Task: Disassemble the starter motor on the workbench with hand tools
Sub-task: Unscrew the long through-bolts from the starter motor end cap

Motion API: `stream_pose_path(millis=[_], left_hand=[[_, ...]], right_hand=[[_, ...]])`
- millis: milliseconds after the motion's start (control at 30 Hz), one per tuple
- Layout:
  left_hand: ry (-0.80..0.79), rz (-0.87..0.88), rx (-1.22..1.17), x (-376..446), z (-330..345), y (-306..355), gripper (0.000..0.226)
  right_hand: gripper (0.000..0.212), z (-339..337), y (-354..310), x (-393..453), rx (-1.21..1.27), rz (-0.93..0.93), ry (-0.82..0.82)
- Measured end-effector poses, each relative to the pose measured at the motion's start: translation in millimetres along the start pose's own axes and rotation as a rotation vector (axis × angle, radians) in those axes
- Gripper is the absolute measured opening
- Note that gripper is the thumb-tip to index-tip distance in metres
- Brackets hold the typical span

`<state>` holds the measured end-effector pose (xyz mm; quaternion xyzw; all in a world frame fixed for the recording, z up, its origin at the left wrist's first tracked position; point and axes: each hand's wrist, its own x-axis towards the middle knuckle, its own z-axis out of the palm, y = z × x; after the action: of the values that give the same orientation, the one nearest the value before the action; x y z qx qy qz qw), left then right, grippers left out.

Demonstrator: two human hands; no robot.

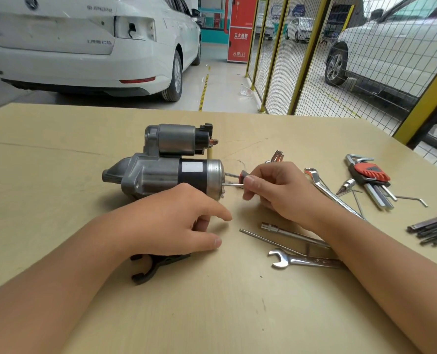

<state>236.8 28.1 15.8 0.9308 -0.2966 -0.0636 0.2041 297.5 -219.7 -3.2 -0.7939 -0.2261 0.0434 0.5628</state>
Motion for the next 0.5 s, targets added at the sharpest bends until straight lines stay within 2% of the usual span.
stream_pose_path(millis=[100,200,300,333,500], left_hand=[[-0.005,0.005,-0.019,0.0,0.8,-1.6,0.039],[-0.014,0.001,-0.023,0.1,0.8,-2.5,0.041],[-0.022,-0.004,-0.015,0.8,0.6,-3.0,0.042],[-0.022,-0.002,-0.016,0.9,0.5,-3.1,0.042],[-0.039,0.005,-0.032,0.0,0.4,-3.6,0.045]], right_hand=[[0.013,-1.8,-2.2,-0.7,0.081,-0.038,-0.01],[0.015,0.6,-4.9,-2.0,0.043,-0.014,-0.008],[0.033,2.9,-6.6,-1.8,-0.122,0.021,-0.006],[0.032,3.3,-7.7,-1.9,-0.16,0.006,-0.008],[0.01,-0.3,-6.6,-2.4,-0.131,-0.105,0.01]])
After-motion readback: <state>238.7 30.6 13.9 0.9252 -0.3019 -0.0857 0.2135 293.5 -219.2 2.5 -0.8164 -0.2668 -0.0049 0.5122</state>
